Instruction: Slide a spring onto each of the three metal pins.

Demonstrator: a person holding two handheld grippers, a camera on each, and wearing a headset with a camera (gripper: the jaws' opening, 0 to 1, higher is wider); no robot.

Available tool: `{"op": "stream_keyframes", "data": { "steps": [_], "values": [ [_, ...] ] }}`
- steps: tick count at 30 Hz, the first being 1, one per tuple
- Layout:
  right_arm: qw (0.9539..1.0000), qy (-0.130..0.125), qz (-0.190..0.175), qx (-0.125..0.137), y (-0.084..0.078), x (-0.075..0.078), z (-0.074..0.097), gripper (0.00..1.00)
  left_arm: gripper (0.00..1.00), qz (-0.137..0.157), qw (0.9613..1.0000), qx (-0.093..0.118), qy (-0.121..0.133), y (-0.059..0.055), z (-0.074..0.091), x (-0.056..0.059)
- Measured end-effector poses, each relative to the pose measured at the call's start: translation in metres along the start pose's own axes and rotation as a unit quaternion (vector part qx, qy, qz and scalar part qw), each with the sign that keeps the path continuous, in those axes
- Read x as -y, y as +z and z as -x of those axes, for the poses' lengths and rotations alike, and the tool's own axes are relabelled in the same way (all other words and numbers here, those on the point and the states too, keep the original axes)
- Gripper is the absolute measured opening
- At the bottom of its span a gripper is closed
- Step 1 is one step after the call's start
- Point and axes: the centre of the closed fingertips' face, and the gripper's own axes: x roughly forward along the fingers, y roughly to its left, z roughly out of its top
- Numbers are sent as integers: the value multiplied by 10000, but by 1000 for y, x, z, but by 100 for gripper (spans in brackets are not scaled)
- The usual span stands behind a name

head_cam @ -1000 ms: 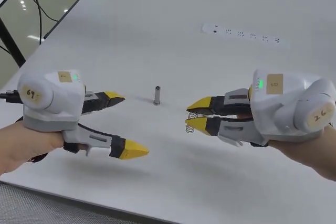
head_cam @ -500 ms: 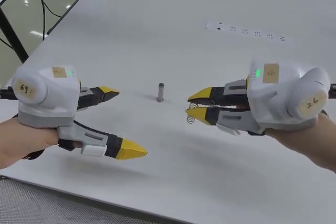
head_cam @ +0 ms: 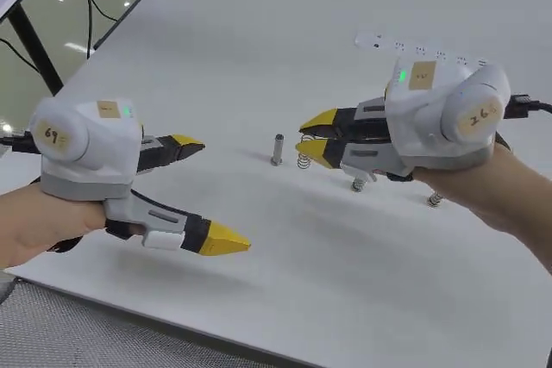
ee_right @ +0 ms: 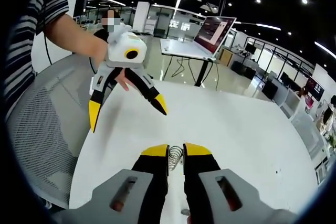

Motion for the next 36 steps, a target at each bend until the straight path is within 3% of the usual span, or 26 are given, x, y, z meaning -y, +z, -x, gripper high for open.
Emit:
{"op": "stream_keyframes", "data": {
  "steps": [17,21,28,36],
  "values": [
    [9982,-307,-482,162,8,38,-24,7,98,24,10000,-21,-11,0,-2,1],
    [9972,-299,-649,203,8,40,-29,7,98,26,10000,-27,-4,0,-2,1],
    [9974,-323,-622,155,7,42,-38,7,98,27,10000,-66,-4,-2,-2,2],
    [9972,-330,-665,11,-5,43,-47,7,98,23,10000,-32,35,0,0,-1]
  ]
}}
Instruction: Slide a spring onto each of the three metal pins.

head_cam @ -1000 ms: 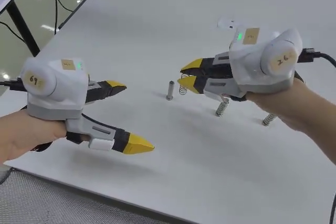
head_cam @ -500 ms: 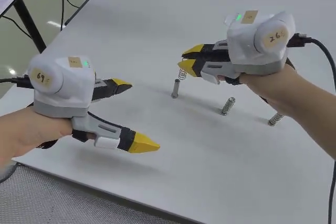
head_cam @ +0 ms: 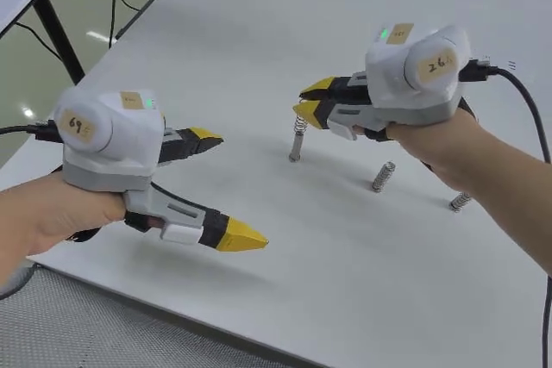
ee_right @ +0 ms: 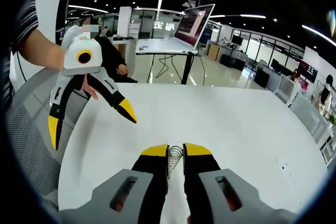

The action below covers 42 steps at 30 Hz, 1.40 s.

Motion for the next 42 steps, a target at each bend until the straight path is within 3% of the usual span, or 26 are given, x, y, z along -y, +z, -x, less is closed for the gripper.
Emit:
{"op": "stream_keyframes", "data": {
  "steps": [10,25,29,38,42],
  "values": [
    [9998,36,-45,-198,-17,-4,-8,7,98,19,10000,-9,43,-3,5,-3],
    [9969,226,-154,-736,-61,-25,-23,7,98,53,10000,18,26,-1,0,0],
    [9977,155,-301,-594,-57,-24,-23,7,98,60,10000,33,39,-1,-2,-1],
    [9975,103,-329,-619,-59,-22,-23,9,98,45,10000,11,-10,-1,-6,2],
    [9969,91,-544,-567,-57,-23,-22,14,98,55,10000,50,-7,2,-7,2]
  ]
}}
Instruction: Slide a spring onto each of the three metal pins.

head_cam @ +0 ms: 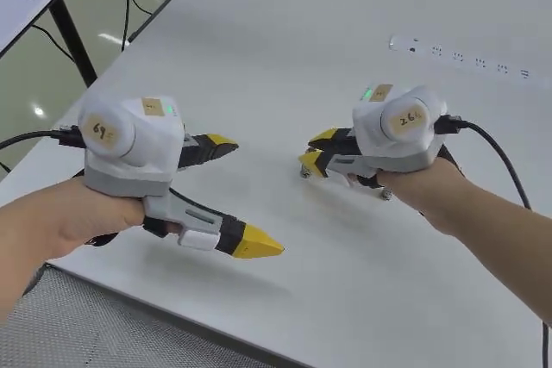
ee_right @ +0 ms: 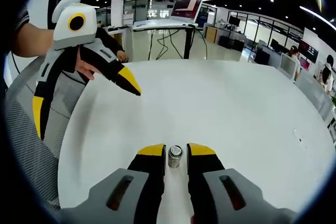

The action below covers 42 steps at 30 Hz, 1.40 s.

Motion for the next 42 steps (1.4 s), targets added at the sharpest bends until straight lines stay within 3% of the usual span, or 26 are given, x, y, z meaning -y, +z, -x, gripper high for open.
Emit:
{"op": "stream_keyframes", "data": {
  "steps": [6,17,21,33,36,42],
  "values": [
    [9999,-52,-99,45,3,1,4,18,98,4,10000,22,20,2,-1,0],
    [9990,-127,-298,308,13,0,28,22,98,-38,10000,63,3,11,-6,4],
    [9958,-87,-751,513,14,0,42,26,98,-78,10000,61,0,15,-7,6],
    [9953,-325,-574,712,-2,-8,93,40,98,-188,9998,38,64,20,-9,6],
    [9933,-604,-515,839,-7,-5,110,49,98,-227,9997,74,78,25,-10,7],
    [9903,-719,-721,950,-20,-7,134,51,98,-310,9994,71,99,30,-13,9]
  ]
}}
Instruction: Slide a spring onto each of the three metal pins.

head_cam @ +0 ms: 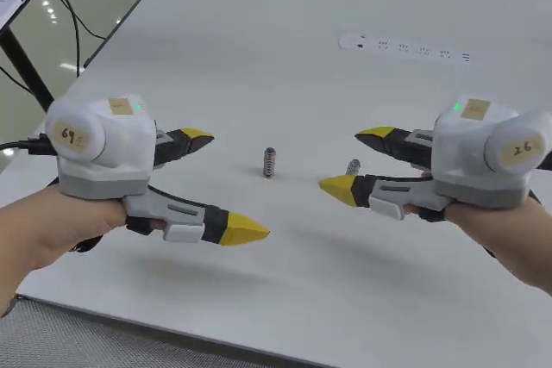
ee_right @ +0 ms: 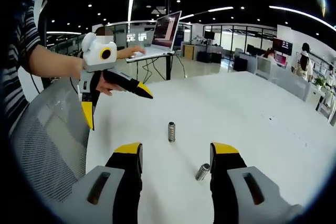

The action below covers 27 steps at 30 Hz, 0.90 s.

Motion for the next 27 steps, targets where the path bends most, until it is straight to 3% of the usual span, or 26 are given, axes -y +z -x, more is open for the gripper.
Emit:
{"op": "stream_keyframes", "data": {
  "steps": [7,12,16,18,24,27],
  "values": [
    [9991,-267,-312,117,-23,7,30,57,98,-61,10000,4,27,3,-1,3],
    [9986,-436,-284,-17,-48,10,54,65,98,-75,10000,51,19,7,-1,7],
    [9961,-619,-619,72,-62,18,74,72,98,-155,9999,4,67,8,1,9],
    [9951,-710,-678,97,-66,21,83,77,98,-216,9997,-97,100,4,2,9],
    [9924,-875,-853,124,-73,27,99,90,98,-183,9996,-100,173,1,9,8],
    [9927,-940,-750,61,-77,28,104,96,98,-159,9995,-73,261,0,11,4]
  ]
}}
